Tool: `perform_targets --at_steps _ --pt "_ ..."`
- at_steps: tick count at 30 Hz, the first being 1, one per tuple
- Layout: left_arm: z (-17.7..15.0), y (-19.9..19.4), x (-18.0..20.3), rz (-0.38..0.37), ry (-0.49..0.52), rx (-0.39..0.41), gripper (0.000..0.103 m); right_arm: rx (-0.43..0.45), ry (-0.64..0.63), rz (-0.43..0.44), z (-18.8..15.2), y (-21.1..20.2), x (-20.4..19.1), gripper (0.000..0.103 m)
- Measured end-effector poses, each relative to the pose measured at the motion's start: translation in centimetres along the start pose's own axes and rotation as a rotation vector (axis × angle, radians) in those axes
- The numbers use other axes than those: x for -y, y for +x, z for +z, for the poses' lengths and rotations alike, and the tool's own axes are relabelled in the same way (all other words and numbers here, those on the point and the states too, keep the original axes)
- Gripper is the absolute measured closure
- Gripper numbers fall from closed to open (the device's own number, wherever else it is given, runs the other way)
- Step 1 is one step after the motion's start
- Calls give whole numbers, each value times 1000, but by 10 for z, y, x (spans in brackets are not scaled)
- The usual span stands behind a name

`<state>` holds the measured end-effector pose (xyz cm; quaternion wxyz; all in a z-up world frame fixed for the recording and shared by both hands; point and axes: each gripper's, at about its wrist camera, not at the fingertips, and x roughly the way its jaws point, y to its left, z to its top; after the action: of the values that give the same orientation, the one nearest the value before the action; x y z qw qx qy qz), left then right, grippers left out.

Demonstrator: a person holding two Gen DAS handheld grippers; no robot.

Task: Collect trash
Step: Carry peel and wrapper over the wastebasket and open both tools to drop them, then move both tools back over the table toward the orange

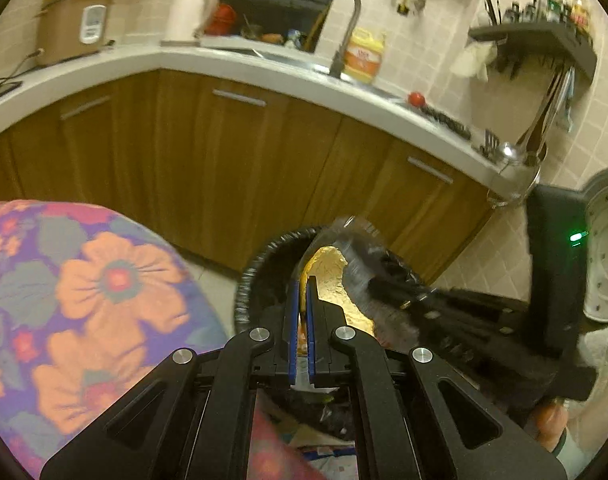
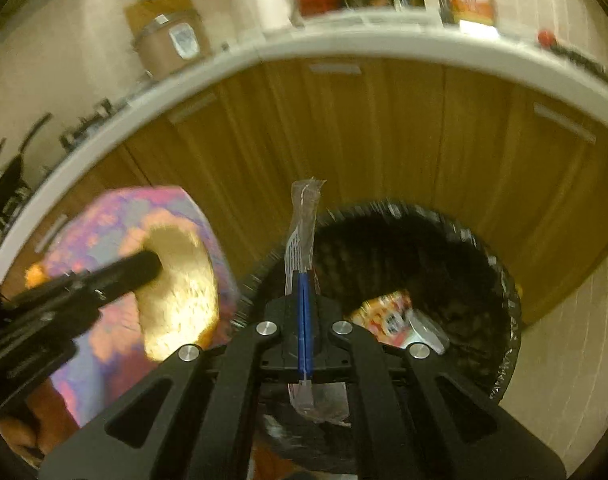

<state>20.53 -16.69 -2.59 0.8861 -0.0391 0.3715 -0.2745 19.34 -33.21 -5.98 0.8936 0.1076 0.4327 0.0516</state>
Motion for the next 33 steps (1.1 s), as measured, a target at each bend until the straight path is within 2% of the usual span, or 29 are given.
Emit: perform_targets --at_steps 2,4,5,10,11,12,13,14,17,23,27,32,33 --pt "0 16 7 0 13 -18 100 -49 13 -20 -5 15 12 103" --pt "-2 26 10 -11 19 -32 78 -80 50 -37 -11 25 27 102" --pt "-3 29 11 -14 24 -34 64 -87 71 -40 -14 27 34 101" --pt "-5 28 8 -19 30 -40 60 -69 126 -61 -21 21 58 80" --pt "-5 23 4 -28 21 -33 56 -60 132 -68 -21 18 60 77" --pt "-4 21 5 -29 15 -29 53 -46 138 -74 -21 14 61 66" --pt "-4 15 0 -31 3 -20 52 -35 138 -76 -21 11 61 49" --pt "-3 11 1 -33 -2 -14 52 -11 130 -80 -21 5 58 46" --pt "-4 -4 -3 -31 -4 9 52 27 99 -105 -17 -7 46 46" --pt "-4 -37 -13 -19 -28 79 52 99 38 -93 -9 -37 10 46" --pt "-3 -66 -21 2 -28 128 52 135 -14 -49 -3 -54 -24 46" --pt "-6 -121 -41 53 -45 215 52 162 -89 26 2 -70 -79 46" --pt "-7 -134 -48 65 -54 232 49 167 -115 42 2 -73 -95 46"
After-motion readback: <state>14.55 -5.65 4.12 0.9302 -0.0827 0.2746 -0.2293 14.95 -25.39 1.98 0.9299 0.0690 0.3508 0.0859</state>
